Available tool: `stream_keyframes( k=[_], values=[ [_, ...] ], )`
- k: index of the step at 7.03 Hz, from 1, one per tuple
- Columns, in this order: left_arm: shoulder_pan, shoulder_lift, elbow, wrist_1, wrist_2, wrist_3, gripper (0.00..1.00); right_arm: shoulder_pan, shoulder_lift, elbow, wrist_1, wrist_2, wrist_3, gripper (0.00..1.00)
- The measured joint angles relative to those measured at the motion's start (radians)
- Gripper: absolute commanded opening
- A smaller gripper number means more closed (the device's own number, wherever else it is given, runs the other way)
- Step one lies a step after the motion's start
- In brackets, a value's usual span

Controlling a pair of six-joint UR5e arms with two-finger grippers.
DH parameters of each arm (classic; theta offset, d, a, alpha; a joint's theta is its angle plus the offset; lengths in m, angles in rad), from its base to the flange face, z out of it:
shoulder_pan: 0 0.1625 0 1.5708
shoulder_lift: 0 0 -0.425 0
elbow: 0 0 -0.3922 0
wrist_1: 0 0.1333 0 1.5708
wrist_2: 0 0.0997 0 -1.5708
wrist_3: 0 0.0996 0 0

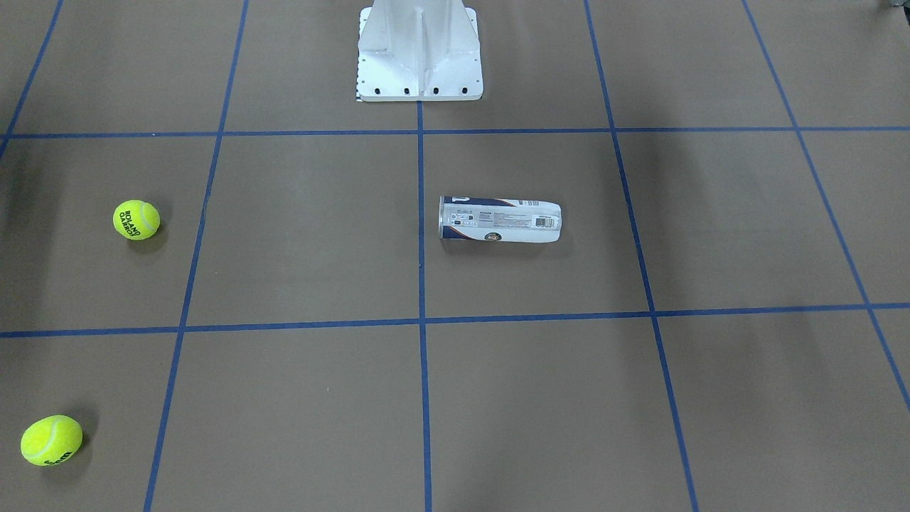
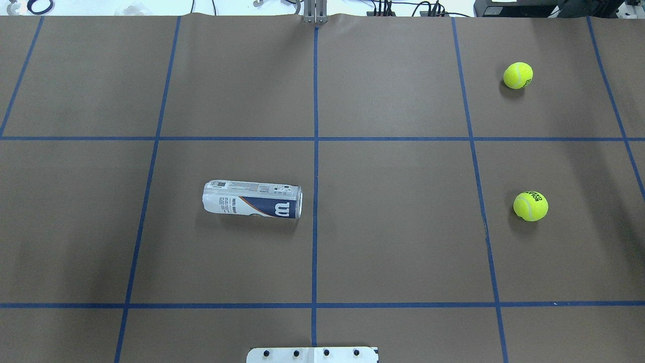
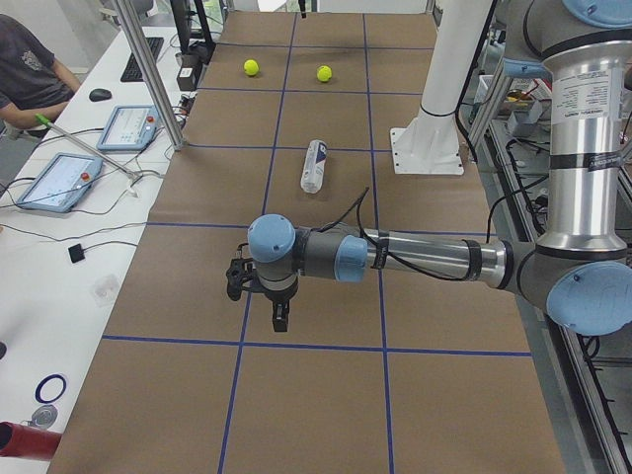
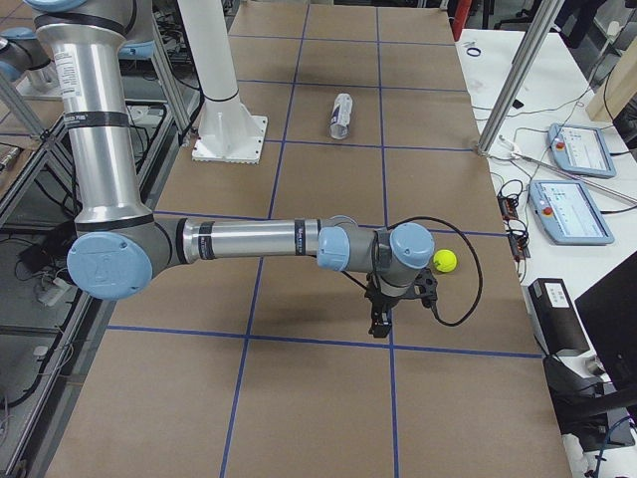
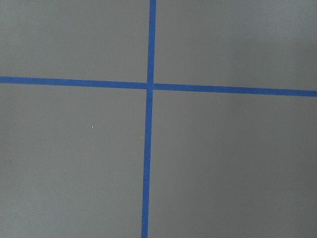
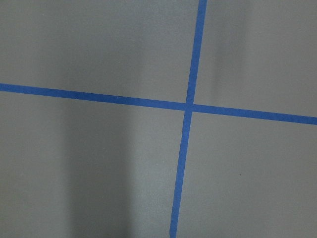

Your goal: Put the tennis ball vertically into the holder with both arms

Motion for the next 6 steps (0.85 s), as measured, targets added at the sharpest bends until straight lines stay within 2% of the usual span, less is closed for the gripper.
stream_keyframes(
  k=[6],
  values=[
    [0.007,0.027,-0.031,-0.010,-0.011,-0.011,0.99,0.001,-0.007,0.004,0.000,-0.002,0.000,0.99]
  ],
)
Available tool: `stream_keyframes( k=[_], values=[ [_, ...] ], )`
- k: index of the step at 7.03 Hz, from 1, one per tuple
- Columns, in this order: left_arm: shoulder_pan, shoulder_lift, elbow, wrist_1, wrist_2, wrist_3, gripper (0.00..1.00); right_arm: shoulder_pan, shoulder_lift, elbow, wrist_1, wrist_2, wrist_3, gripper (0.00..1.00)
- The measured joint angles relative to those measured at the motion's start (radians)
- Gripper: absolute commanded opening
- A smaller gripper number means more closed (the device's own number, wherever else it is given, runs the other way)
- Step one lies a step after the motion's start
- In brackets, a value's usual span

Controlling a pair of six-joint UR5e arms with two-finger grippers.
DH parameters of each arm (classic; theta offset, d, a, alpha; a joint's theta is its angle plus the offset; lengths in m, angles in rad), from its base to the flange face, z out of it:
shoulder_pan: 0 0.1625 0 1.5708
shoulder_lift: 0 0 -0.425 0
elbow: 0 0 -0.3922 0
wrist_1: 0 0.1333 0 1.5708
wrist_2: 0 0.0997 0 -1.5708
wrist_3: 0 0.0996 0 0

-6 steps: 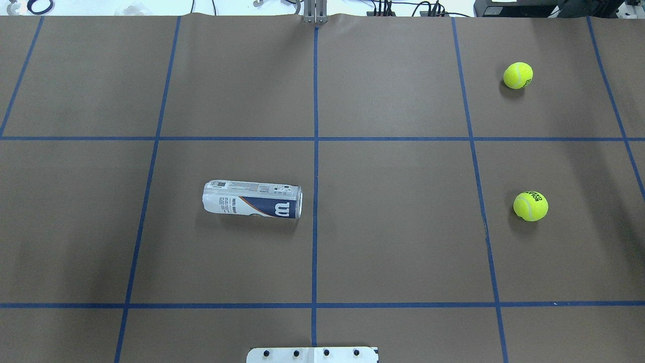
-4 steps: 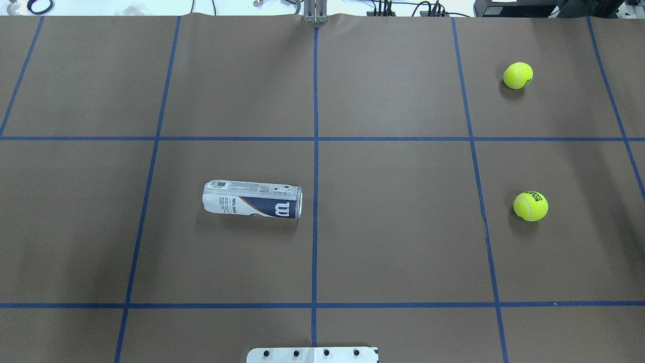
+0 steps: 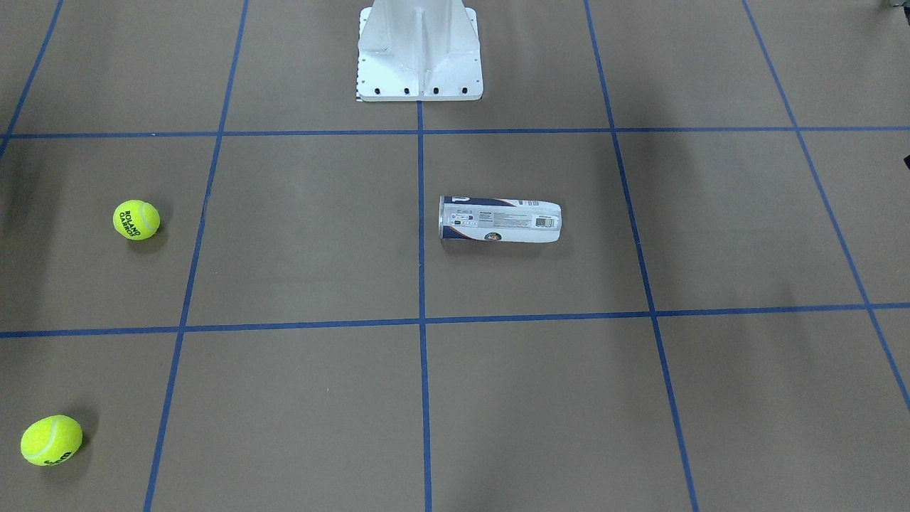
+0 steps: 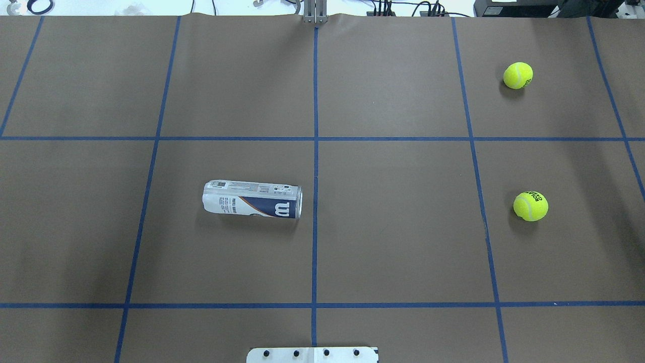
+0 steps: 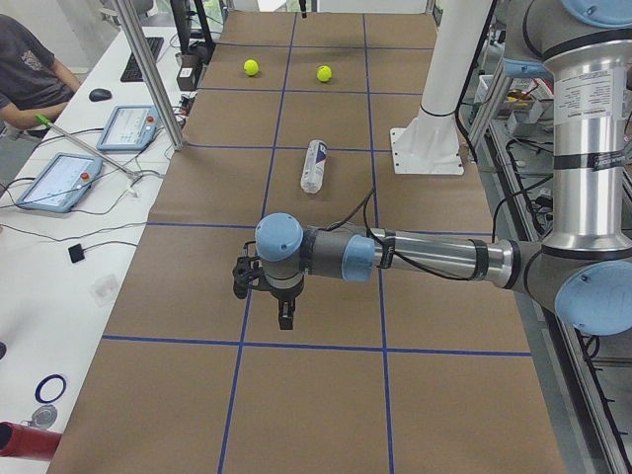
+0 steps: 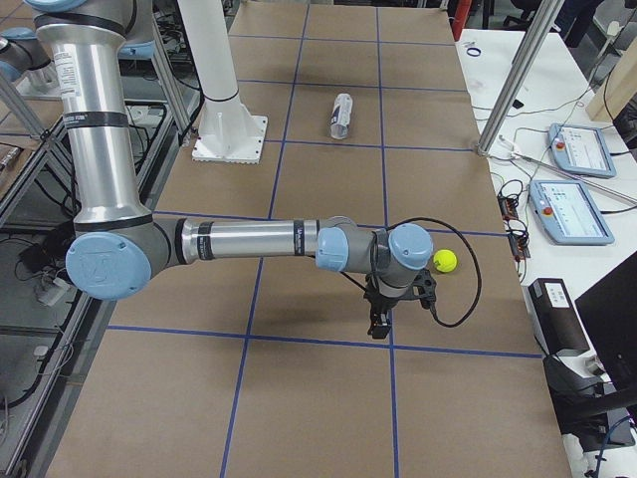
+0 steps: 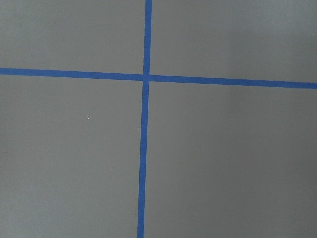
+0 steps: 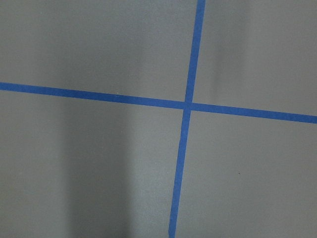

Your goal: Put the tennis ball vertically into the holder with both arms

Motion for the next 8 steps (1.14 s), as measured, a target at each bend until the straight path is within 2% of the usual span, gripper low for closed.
stream_keyframes(
  k=[2,4,5,7,8],
  values=[
    [0.002,-0.004,-0.026,-0.002,-0.010,0.000,0.99,0.000,-0.004,0.004,0.003,0.003,0.000,1.00],
    [0.024,-0.030,-0.049,-0.045,-0.066,0.001,0.98,0.000,-0.005,0.005,0.004,0.005,0.000,1.00],
    [0.053,-0.046,-0.061,-0.105,-0.089,0.000,0.87,0.000,-0.005,0.004,0.005,0.006,0.000,1.00],
    [0.151,-0.143,-0.072,-0.180,-0.091,-0.001,0.93,0.000,-0.005,0.003,0.005,0.007,0.000,0.99],
    [0.223,-0.238,-0.075,-0.187,-0.084,-0.001,0.93,0.000,-0.006,0.003,0.005,0.008,0.001,1.00]
  ],
)
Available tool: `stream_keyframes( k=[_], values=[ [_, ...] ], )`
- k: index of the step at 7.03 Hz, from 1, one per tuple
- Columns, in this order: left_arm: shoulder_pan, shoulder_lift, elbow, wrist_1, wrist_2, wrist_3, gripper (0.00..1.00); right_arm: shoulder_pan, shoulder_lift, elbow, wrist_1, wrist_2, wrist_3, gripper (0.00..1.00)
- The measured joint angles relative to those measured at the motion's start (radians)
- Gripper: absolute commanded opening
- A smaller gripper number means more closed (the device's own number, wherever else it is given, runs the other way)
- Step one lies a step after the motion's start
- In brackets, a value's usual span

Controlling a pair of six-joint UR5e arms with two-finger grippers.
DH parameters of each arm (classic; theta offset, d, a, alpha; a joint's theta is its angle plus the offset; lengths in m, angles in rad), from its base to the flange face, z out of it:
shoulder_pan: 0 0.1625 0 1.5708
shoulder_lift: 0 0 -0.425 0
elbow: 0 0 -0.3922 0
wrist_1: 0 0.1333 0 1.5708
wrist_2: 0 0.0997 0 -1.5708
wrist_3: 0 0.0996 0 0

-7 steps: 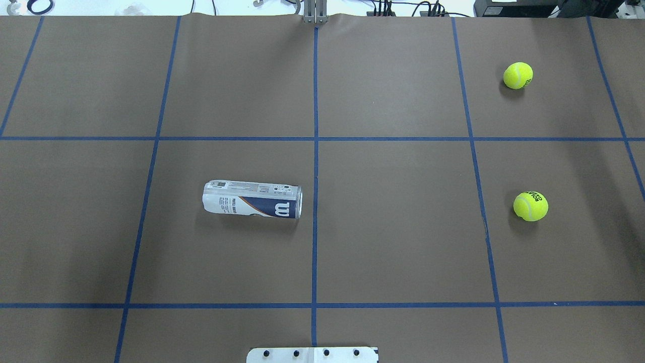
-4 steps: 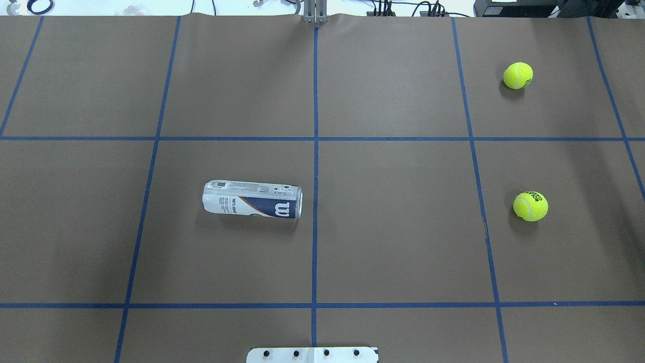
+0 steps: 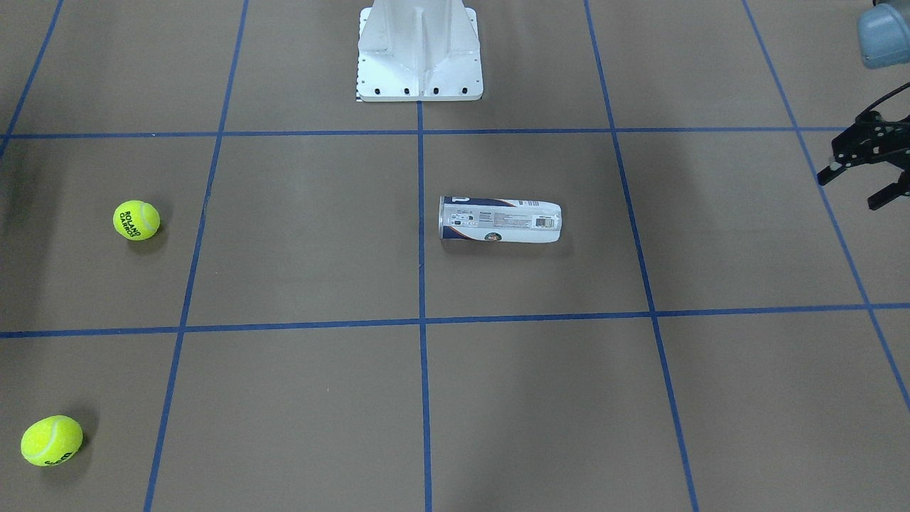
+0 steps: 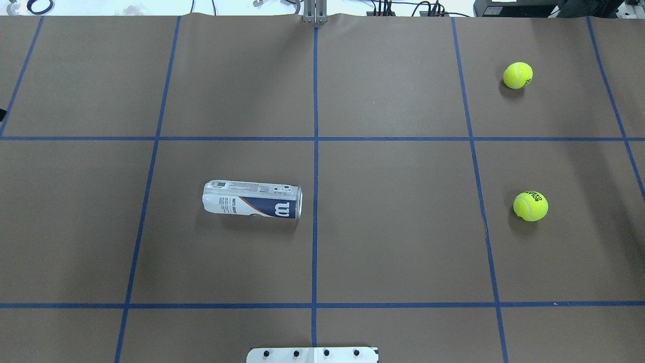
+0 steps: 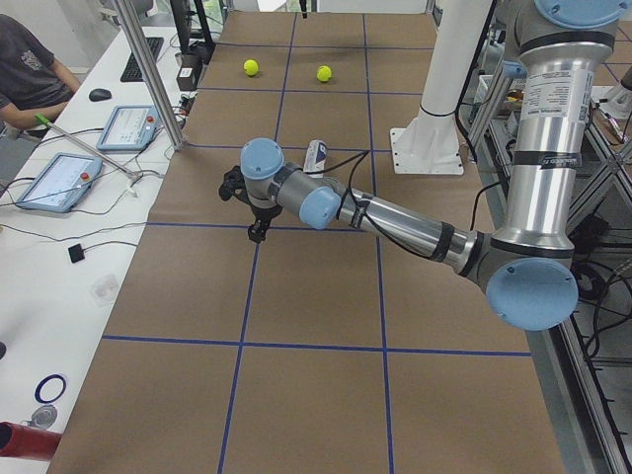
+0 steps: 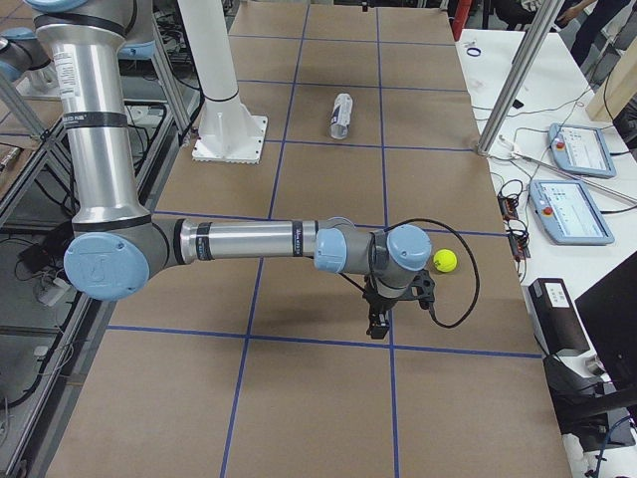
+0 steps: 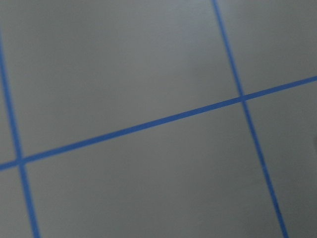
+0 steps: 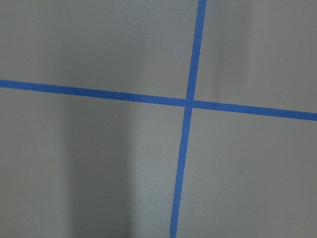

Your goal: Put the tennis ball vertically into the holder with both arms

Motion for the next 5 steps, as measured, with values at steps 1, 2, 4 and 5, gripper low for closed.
stream_keyframes(
  k=[1,2,4,5],
  values=[
    [0.089,-0.101,-0.002,-0.001,0.038,0.001,0.88,0.000,0.000,0.000,0.000,0.001,0.000,1.00],
    [0.186,-0.181,-0.004,0.000,0.116,0.005,0.73,0.000,0.000,0.001,0.000,0.001,0.000,1.00],
    [0.410,-0.320,0.008,0.046,0.244,0.022,1.00,0.000,0.000,0.002,0.000,0.002,0.001,1.00],
    [0.482,-0.392,0.024,0.078,0.301,0.035,1.00,0.000,-0.001,0.003,0.000,0.002,0.001,1.00]
  ],
)
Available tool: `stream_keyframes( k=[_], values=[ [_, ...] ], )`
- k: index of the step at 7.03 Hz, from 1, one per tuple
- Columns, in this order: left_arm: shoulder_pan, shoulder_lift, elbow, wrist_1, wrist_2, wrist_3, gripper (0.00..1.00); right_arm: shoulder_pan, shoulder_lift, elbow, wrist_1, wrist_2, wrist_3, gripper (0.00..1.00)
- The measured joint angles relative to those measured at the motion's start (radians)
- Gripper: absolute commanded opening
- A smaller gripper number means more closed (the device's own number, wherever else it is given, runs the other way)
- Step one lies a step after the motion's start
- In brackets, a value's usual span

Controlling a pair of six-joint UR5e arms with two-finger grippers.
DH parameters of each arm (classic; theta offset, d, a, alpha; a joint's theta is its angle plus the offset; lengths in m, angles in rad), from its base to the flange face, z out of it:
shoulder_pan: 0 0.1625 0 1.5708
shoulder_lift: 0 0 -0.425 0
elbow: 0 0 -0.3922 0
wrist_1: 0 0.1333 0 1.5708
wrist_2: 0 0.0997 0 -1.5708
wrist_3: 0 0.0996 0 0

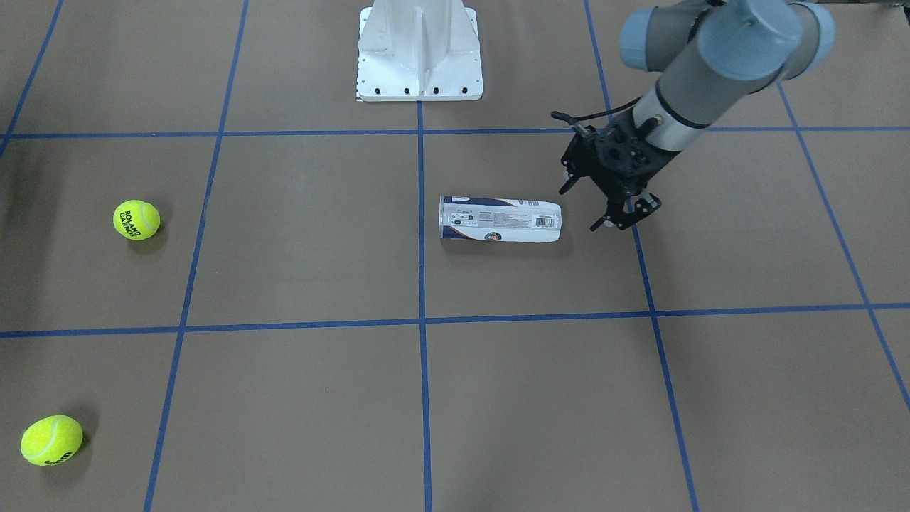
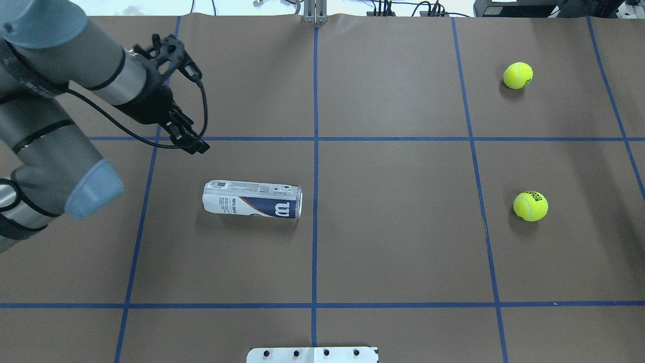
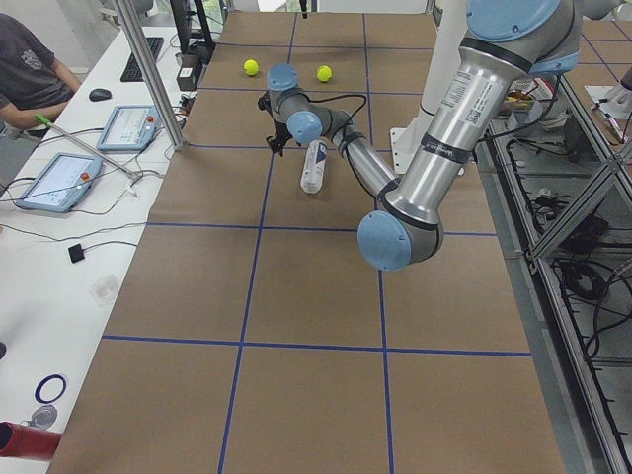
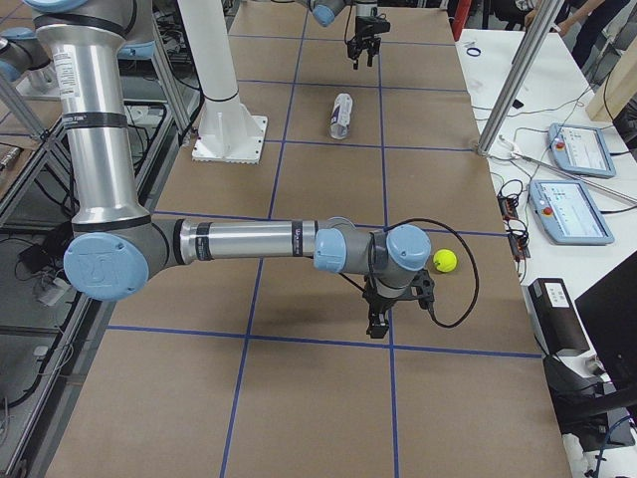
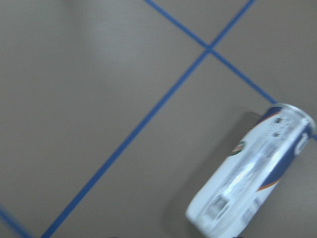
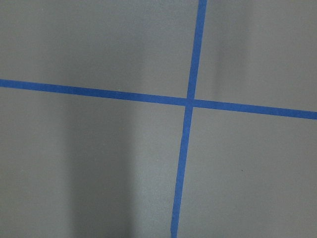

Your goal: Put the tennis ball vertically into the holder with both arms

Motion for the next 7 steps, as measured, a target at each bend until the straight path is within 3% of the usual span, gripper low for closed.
stream_keyframes(
  k=[3,7],
  values=[
    [0.168,-0.189,0.098,0.023,0.196,0.030,0.99,0.000,0.000,0.002,0.000,0.001,0.000,0.99],
    [0.237,-0.298,0.278,0.067,0.259,0.401,0.97,-0.001,-0.001,0.005,0.020,0.001,-0.002,1.00]
  ],
)
